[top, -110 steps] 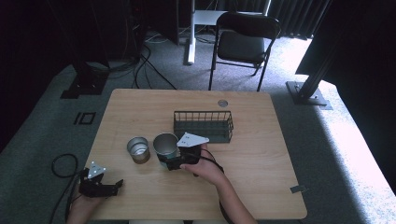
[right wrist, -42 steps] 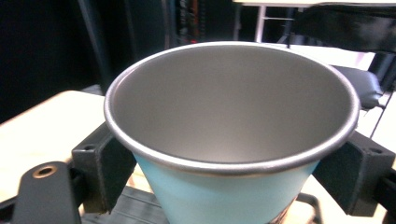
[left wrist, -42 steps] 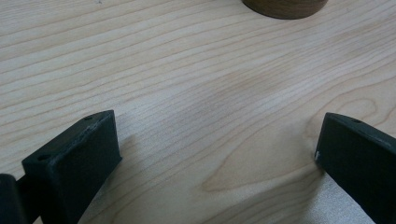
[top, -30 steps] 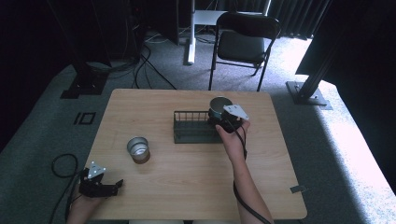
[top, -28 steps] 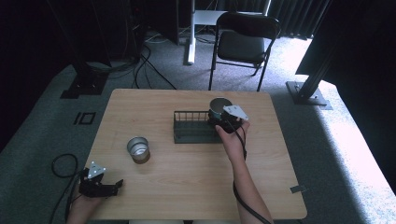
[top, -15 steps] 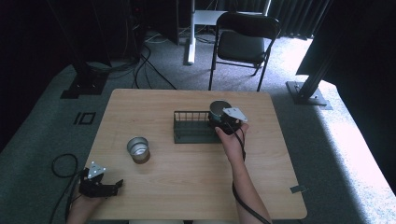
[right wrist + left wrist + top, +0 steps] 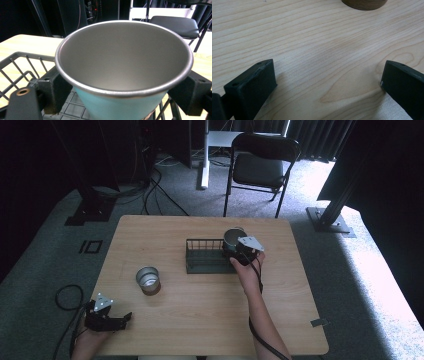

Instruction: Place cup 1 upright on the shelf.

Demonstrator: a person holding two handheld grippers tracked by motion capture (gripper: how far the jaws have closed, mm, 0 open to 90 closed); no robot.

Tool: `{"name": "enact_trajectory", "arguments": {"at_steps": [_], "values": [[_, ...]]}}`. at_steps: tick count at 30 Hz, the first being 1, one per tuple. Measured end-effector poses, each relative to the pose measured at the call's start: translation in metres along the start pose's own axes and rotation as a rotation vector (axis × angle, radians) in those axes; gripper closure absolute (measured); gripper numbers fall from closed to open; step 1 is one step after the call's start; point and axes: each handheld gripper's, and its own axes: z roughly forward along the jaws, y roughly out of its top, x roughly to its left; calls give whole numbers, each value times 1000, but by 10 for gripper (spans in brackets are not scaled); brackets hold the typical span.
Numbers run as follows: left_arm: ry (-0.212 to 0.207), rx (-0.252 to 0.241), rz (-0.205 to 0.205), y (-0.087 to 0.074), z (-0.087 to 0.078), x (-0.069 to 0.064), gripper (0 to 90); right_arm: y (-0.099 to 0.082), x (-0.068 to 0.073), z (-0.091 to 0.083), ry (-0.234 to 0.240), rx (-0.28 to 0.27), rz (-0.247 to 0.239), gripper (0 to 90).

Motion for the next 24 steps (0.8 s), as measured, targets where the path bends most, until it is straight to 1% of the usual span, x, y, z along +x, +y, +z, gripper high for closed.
{"name": "enact_trajectory", "arguments": {"at_steps": [1,3,5,7,9,10,11,13,14,17,19,24], "values": [[0,0,0,0,0,0,4,0,0,0,2,-1,-1,127],[0,0,0,0,0,0,4,-1,1,-1,4,-2,-19,120],[0,0,0,0,0,0,3,-2,1,-2,16,0,-32,118],[0,0,0,0,0,0,4,-3,0,-3,28,-4,-23,117],[0,0,0,0,0,0,4,-5,-1,-4,26,9,-52,117],[0,0,0,0,0,0,4,-6,-1,-4,36,18,-51,117],[0,0,0,0,0,0,4,-7,-1,-5,41,18,-37,117],[0,0,0,0,0,0,4,-9,-1,-7,36,19,-42,117],[0,0,0,0,0,0,4,-10,-1,-7,45,23,-37,116],[0,-1,0,0,0,0,4,-12,-2,-10,48,23,-36,115],[0,0,0,0,0,0,4,-12,-2,-12,45,17,-26,115],[0,0,0,0,0,0,4,-13,-4,-18,54,13,-38,115]]}}
